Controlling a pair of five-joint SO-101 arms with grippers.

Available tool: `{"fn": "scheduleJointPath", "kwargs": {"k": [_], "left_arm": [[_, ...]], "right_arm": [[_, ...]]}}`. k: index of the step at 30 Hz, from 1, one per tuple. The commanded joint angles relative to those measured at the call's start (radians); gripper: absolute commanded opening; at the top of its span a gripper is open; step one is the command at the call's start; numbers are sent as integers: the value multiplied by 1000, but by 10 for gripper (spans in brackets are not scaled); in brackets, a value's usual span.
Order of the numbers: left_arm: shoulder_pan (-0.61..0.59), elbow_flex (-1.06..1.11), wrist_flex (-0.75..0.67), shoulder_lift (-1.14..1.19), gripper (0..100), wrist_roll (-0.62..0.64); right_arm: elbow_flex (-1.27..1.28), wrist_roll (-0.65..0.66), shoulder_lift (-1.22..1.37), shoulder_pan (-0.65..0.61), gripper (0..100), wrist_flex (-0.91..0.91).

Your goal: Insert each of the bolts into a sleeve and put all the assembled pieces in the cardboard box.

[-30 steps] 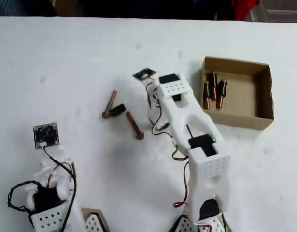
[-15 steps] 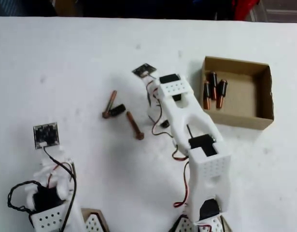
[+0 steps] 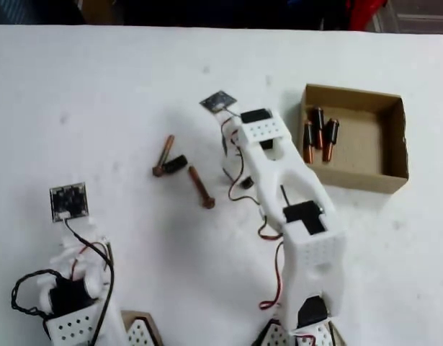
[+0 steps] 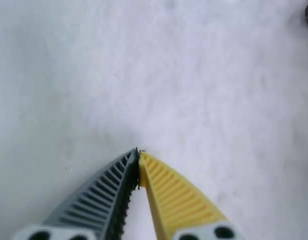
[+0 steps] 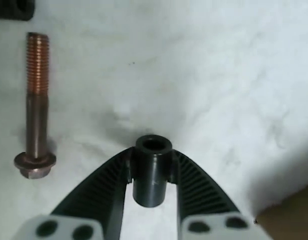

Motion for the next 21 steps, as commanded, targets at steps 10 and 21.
{"fn": "scheduleJointPath", "kwargs": {"k": [10, 21], "left_arm": [[-2, -2, -9, -7, 23, -11], [-1, -2, -158, -7, 23, -49]], "right_arm": [[-8, 6, -613, -1, 17, 266], [9, 6, -1119, 1, 17, 452]]}}
